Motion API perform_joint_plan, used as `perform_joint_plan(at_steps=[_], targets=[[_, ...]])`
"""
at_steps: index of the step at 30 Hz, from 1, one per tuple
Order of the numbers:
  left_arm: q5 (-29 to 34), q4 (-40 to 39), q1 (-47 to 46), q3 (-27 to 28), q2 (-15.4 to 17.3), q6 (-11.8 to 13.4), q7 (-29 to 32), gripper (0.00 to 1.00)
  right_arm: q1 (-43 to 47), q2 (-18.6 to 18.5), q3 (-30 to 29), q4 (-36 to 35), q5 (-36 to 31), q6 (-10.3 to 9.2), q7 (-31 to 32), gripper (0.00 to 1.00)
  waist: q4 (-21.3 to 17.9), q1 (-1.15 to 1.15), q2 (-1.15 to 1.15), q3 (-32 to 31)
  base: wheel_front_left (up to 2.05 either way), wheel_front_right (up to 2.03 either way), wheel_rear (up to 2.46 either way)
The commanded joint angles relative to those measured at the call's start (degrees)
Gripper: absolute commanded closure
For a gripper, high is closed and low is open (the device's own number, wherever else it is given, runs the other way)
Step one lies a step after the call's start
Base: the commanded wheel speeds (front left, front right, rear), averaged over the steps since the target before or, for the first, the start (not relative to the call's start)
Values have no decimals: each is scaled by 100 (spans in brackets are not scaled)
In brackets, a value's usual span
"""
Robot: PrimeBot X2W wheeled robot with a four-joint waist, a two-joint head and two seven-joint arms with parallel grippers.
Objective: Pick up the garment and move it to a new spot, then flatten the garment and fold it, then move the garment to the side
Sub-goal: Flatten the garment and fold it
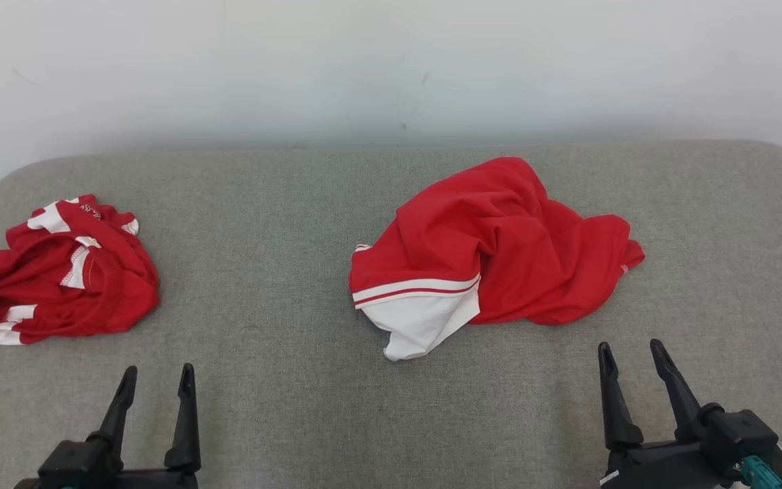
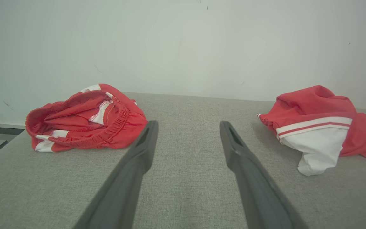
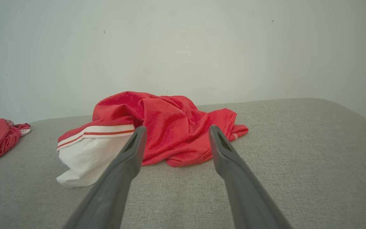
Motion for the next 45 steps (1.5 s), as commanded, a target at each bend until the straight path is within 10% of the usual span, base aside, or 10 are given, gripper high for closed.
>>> perform_joint_plan(at_steps=[1, 23, 45], targets=[[4, 14, -51, 14, -21, -5, -5, 0, -11, 0, 4, -3, 10, -12, -3, 0, 1, 0, 0, 9, 0, 0, 0], [-137, 482, -1203, -721, 287, -39, -5, 0, -414, 7, 197, 29, 72, -12, -3, 0, -735, 0, 0, 544, 0, 0, 0], [-1425, 2763, -2794, -2520, 1005, -41, -5, 0, -741, 89, 237, -47, 255, -12, -3, 0, -1694, 0, 0, 1328, 0, 0, 0]])
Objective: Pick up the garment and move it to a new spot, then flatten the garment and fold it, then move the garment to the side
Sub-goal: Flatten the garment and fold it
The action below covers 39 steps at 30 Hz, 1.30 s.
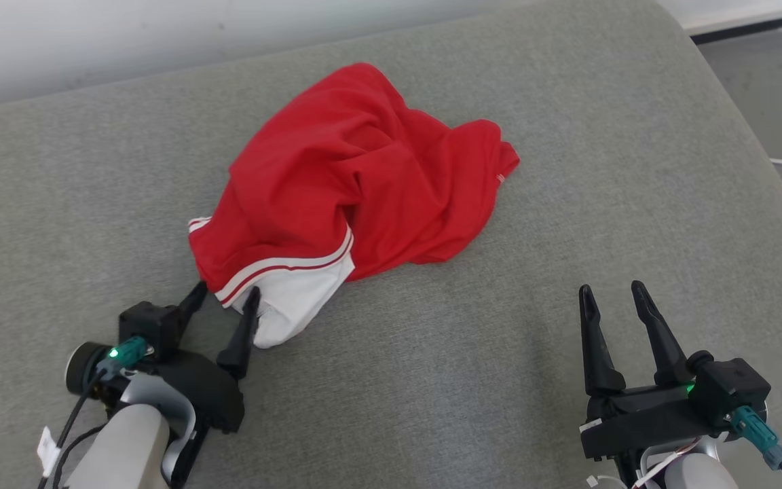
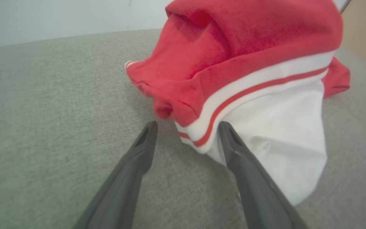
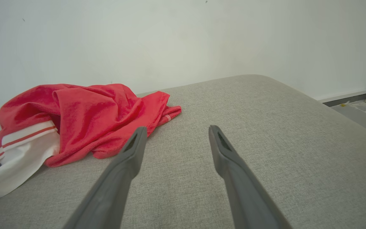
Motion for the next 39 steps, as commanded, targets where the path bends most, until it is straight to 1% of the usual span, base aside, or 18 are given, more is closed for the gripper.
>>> perform_joint_plan(at_steps=[1, 2, 3, 5, 9, 15, 16, 18, 20, 26, 31, 35, 39], targets=[[-110, 137, -146, -164, 53, 8, -5, 2, -53, 11, -2, -14, 38, -12, -3, 0, -137, -1, -1, 123, 0, 0, 0], [-169, 170, -240, -222, 86, 9, -5, 63, -62, 11, -3, -22, 51, -12, -4, 0, -150, -1, -1, 133, 0, 0, 0], [-213, 210, -291, -283, 107, 9, -5, 100, -64, 12, -10, -29, 67, -12, -3, 0, -160, -1, -1, 133, 0, 0, 0], [-165, 133, -391, -354, 143, 9, -5, 100, -51, 12, -32, -51, 82, -12, -3, 0, -155, -1, -1, 132, 0, 0, 0], [-137, -132, -420, -281, 171, 9, -5, 100, 62, 12, -115, -55, 86, -12, -3, 0, -14, -1, -1, 38, 0, 0, 0], [-76, -845, -140, -54, 220, 9, -5, 100, 173, 10, -153, -3, 31, -12, -3, 0, 408, -1, -1, -251, 0, 0, 0], [-50, -1075, 27, -28, 233, 11, -5, 100, 213, 10, -159, 14, 18, -12, -3, 0, 579, -1, -1, -351, 0, 0, 0], [-17, -1294, 236, -9, 246, 42, -5, 100, 254, 10, -158, 29, 10, -12, -3, 0, 756, -1, -1, -446, 0, 0, 0], [-10, -1393, 343, 5, 274, 59, -5, 100, 267, 8, -146, 38, 9, -12, -3, 0, 835, -1, -1, -487, 0, 0, 0], [-75, -2067, 1044, 37, 389, 282, 110, 100, 402, 8, -212, 76, 8, -12, -3, 0, 1362, -1, -1, -692, 0, 0, 0], [-201, -2761, 1736, 164, 565, 574, 371, 100, 457, 9, -237, 87, -4, -12, -3, 0, 1705, -1, -1, -744, 0, 0, 0], [-387, -3112, 2373, 310, 590, 805, 484, 100, 404, 9, -212, 101, -32, -12, -3, 0, 1813, -1, -1, -723, 0, 0, 0], [-562, -3061, 2916, 318, 464, 949, 437, 100, 377, 9, -188, 117, -33, -12, -3, 0, 1821, -1, -1, -701, 0, 0, 0]])
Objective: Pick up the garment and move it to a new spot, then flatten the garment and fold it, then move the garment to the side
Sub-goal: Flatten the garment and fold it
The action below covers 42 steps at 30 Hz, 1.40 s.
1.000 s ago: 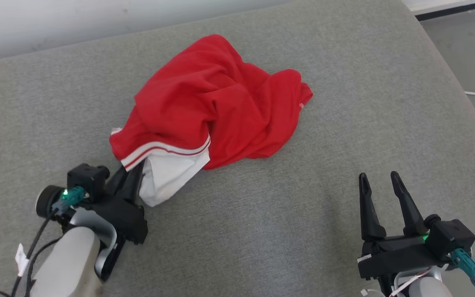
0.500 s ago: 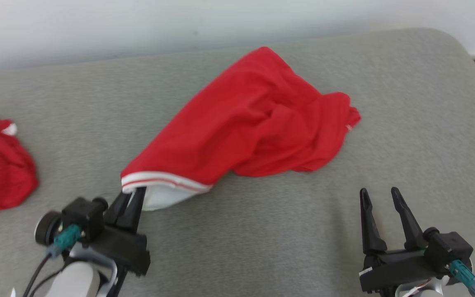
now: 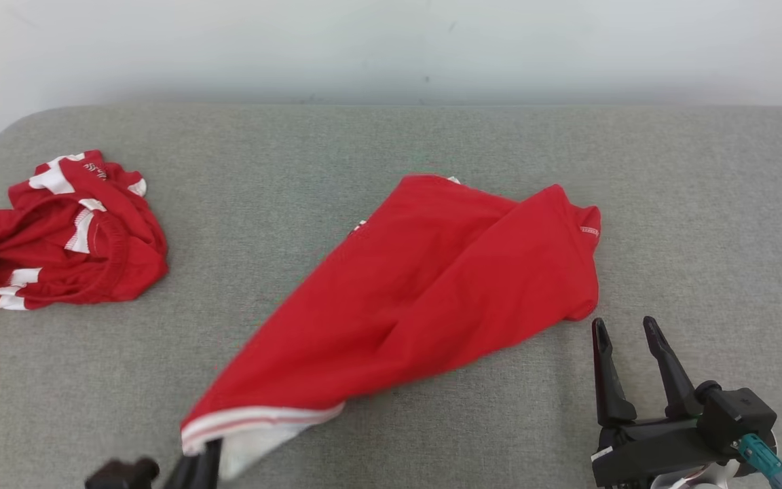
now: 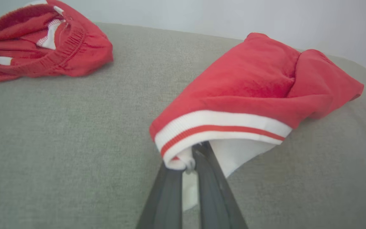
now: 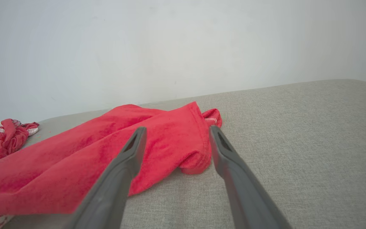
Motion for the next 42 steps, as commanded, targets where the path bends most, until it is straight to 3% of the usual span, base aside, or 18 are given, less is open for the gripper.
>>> perform_joint_plan(at_steps=[1, 7, 8, 9, 10, 24, 42], targets=[[-28, 51, 86, 6, -42, 25, -48, 100, 25, -2, -1, 23, -56, -12, -3, 0, 11, 1, 0, -17, 0, 0, 0], [-191, 498, 233, 8, -230, -13, -222, 100, 109, -28, -39, 63, -49, -12, -3, 0, -10, 1, 0, -61, 0, 0, 0], [-195, 542, 190, 33, -261, -2, -259, 76, 110, -30, -47, 64, -50, -12, -3, 0, -16, 1, 0, -74, 0, 0, 0], [-165, 585, 145, 61, -261, 6, -295, 4, 108, -30, -53, 70, -51, -12, -3, 0, -23, 1, 0, -90, 0, 0, 0], [-118, 599, 95, 98, -249, 15, -339, 0, 106, -33, -58, 75, -51, -12, -3, 0, -28, 1, 0, -104, 0, 0, 0], [432, -89, 99, 953, -467, 79, -455, 0, 196, -83, -29, 100, -42, -13, -3, 0, -138, 1, 0, -342, 0, 0, 0], [1504, -500, -76, 1971, -1067, -447, -455, 0, 260, -121, -55, 59, -72, -13, -3, 0, -414, 1, 0, -436, 0, 0, 0]])
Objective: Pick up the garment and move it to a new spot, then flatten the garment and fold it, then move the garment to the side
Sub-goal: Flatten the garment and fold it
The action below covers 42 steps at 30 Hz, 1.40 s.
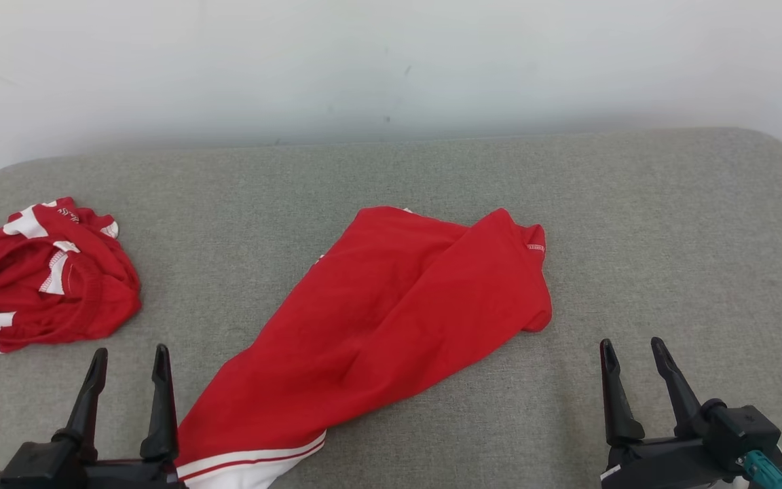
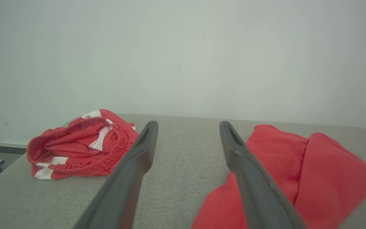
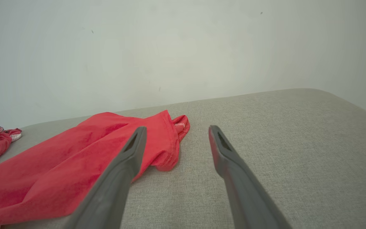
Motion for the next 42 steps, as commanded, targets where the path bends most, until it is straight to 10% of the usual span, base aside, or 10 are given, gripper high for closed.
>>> perform_joint_plan(at_steps=[1, 17, 36, 37, 38, 39, 42], targets=[[137, 32, -50, 65, -21, -65, -6, 0, 58, -27, -11, -14, -45, -13, -3, 0, -33, 0, 0, -2, 0, 0, 0], [402, 161, -265, 214, -371, -397, -6, 0, -732, -291, 134, 575, -73, -13, -3, 0, 196, 0, 0, 253, 0, 0, 0], [238, 429, -599, -55, -463, -495, -7, 0, -2470, -804, 571, 3561, 256, -13, 16, 0, 1022, 0, 0, 650, 0, 0, 0], [220, 433, -607, -66, -463, -497, -7, 0, -2501, -788, 605, 3646, 306, -13, 13, 20, 1031, 0, 0, 654, 0, 0, 0], [210, 438, -612, -71, -463, -498, -7, 0, -2529, -778, 647, 3716, 352, -13, 9, 82, 1035, 0, 0, 656, 0, 0, 0], [202, 442, -613, -68, -464, -498, -7, 0, -2554, -761, 685, 3739, 406, -13, 2, 100, 1028, 0, 0, 652, 0, 0, 0], [193, 458, -530, -33, -464, -495, -7, 0, -2539, -772, 730, 3598, 504, -13, -9, 100, 946, 0, 0, 578, 0, 0, 0]])
